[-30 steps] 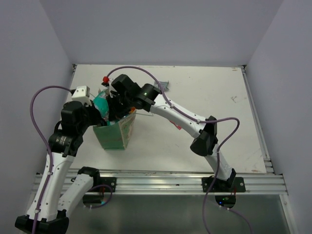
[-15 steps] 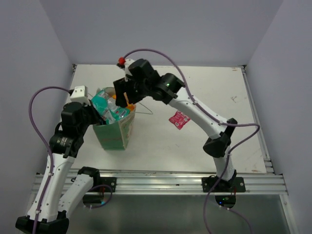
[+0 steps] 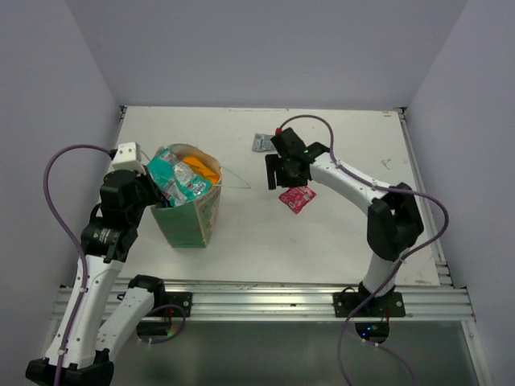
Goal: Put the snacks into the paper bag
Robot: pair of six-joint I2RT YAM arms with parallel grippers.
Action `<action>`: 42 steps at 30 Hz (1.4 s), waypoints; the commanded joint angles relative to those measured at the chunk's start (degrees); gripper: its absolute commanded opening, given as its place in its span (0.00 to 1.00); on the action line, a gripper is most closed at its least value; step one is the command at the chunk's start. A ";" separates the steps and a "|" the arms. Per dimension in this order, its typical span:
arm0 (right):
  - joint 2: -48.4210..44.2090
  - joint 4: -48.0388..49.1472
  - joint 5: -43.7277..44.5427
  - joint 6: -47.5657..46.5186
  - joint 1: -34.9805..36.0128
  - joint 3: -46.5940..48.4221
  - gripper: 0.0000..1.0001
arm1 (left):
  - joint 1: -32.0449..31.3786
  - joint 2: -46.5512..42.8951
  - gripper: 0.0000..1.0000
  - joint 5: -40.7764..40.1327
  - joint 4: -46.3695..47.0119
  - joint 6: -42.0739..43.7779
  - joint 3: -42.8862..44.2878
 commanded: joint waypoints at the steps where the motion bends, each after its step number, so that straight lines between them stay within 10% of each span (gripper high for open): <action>1: 3.60 3.90 2.66 2.19 -0.74 -4.57 0.69 | 0.03 -0.17 0.00 -2.05 -3.33 1.09 1.51; 20: 14.41 8.82 7.76 1.31 -5.84 -12.22 0.67 | 0.03 -0.43 0.00 -3.55 -4.92 1.26 3.19; 23: 17.05 9.26 4.17 0.79 -6.80 -12.40 0.46 | 0.03 -0.52 0.00 -3.64 -4.92 1.35 3.36; 26: 18.99 8.74 1.52 0.87 -7.16 -12.92 0.00 | 0.03 -0.26 0.00 -3.55 -4.83 1.35 3.54; 31: 12.07 6.55 1.00 -0.18 -6.55 -11.97 0.00 | 0.03 0.10 0.00 -3.72 -4.65 1.35 3.89; 36: 2.56 3.04 -8.57 -3.69 -2.69 4.00 0.00 | 0.03 0.36 0.00 -3.55 -4.57 1.17 3.89; 42: 12.72 -8.39 -14.99 -8.00 9.52 39.42 0.00 | 0.03 0.27 0.00 -2.67 -4.21 0.21 3.45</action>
